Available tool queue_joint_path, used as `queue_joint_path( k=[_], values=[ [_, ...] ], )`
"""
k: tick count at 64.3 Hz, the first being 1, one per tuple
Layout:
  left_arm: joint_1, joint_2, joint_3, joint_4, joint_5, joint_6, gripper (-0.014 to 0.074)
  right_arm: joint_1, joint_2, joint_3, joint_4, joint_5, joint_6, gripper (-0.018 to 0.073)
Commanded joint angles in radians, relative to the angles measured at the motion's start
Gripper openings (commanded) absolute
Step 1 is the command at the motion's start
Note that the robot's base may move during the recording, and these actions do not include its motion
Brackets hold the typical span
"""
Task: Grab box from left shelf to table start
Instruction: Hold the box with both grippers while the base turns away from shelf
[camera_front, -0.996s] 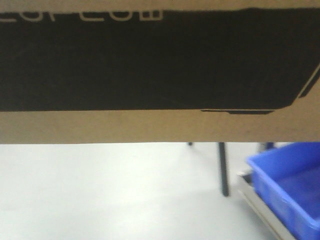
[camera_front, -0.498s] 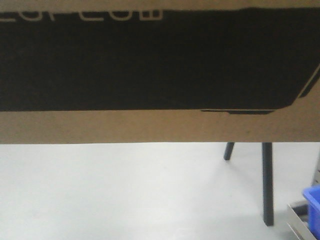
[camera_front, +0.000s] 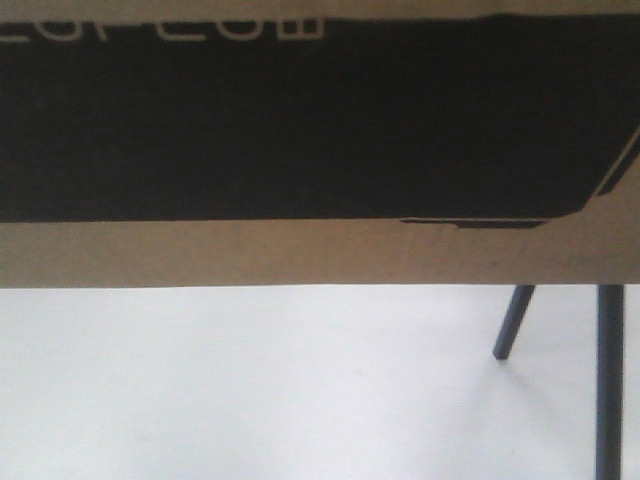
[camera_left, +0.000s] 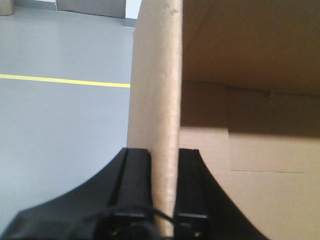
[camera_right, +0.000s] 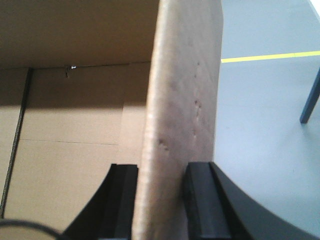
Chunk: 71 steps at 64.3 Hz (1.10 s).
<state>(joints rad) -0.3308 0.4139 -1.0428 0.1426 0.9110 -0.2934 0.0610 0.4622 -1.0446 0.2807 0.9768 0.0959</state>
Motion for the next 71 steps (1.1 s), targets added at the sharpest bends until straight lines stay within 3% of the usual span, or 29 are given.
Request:
queue_joint_path(
  k=[1,71],
  values=[
    [0.012,-0.007,-0.045,0.147,-0.167,-0.022,-0.0102,-0.012,0.009,-0.032,-0.178,-0.146,-0.003,0.0057],
    [0.012,-0.007,-0.045,0.133,-0.167,-0.022,-0.0102,-0.012,0.010,-0.032,-0.178,-0.146,-0.003,0.0057]
  ],
)
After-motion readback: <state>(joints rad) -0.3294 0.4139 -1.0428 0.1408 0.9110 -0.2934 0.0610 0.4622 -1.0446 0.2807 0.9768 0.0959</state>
